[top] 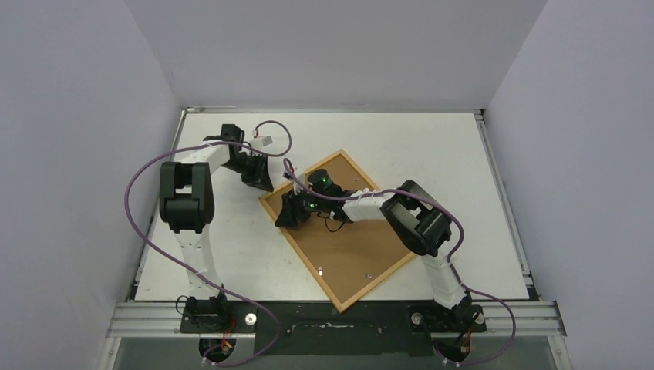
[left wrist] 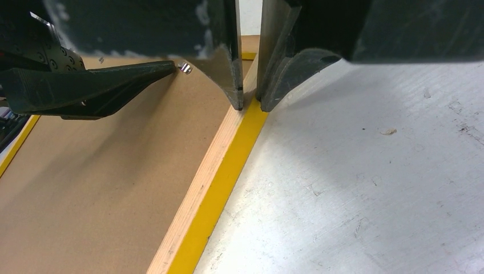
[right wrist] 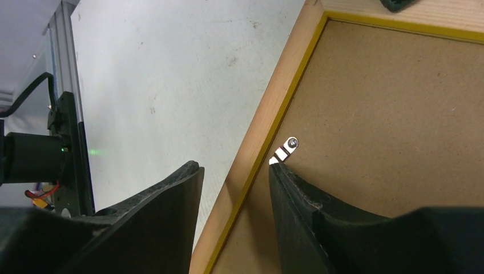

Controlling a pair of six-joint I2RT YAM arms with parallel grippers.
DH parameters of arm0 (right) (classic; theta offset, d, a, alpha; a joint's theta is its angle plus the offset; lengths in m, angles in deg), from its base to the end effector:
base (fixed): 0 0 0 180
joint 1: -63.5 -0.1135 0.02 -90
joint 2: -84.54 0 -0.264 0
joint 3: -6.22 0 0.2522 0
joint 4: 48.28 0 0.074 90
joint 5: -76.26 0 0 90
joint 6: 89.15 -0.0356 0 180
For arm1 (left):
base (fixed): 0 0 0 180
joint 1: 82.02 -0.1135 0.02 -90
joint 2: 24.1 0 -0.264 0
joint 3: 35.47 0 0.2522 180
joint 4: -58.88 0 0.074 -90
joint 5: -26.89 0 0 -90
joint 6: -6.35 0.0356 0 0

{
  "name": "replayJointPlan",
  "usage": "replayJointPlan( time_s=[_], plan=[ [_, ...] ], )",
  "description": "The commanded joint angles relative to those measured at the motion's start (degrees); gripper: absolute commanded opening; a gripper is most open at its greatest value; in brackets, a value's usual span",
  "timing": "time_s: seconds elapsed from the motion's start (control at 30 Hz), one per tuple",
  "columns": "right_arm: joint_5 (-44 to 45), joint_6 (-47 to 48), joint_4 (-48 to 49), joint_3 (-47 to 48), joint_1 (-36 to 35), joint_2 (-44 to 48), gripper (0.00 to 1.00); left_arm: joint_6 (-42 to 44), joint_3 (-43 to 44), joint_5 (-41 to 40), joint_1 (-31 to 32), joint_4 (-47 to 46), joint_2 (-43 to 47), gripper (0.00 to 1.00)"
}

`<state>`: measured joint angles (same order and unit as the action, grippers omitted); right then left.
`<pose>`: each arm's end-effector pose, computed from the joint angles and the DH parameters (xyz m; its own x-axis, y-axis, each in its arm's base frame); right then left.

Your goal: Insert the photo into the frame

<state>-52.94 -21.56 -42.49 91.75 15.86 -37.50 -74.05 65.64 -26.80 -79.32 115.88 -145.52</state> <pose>0.2866 0.3477 0.1353 -0.6761 -0.3030 -0.6717 -0.7366 0.2555 0.6262 0.4152 -0.0407 0.1511 -0.9328 0.1785 -0.3129 0.3281 0.7800 -0.5330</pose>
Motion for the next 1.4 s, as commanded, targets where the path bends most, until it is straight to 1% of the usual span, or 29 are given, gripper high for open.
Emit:
replayJointPlan(
  time_s=[0.0,0.17,0.77,1.37],
  plan=[
    [0.24,-6.32,3.65,-1.85,0.25,2.11,0.48,0.37,-0.27,-1.14,1.34,1.0,1.46,0.11],
    [1.47,-8.51,4.7,-1.86,0.09,1.56,0.48,0.36,-0.77,-0.36,1.34,1.57,2.64,0.12],
    [3.76,-8.36,2.83,1.14,-1.37,-0.48,0.48,0.46,-3.5,0.02,1.43,1.24,2.94,0.12],
    [6.65,-11.53,6.92,2.02,-1.84,-1.92,0.48,0.63,-3.33,0.2,1.43,1.49,3.18,0.11]
  ],
)
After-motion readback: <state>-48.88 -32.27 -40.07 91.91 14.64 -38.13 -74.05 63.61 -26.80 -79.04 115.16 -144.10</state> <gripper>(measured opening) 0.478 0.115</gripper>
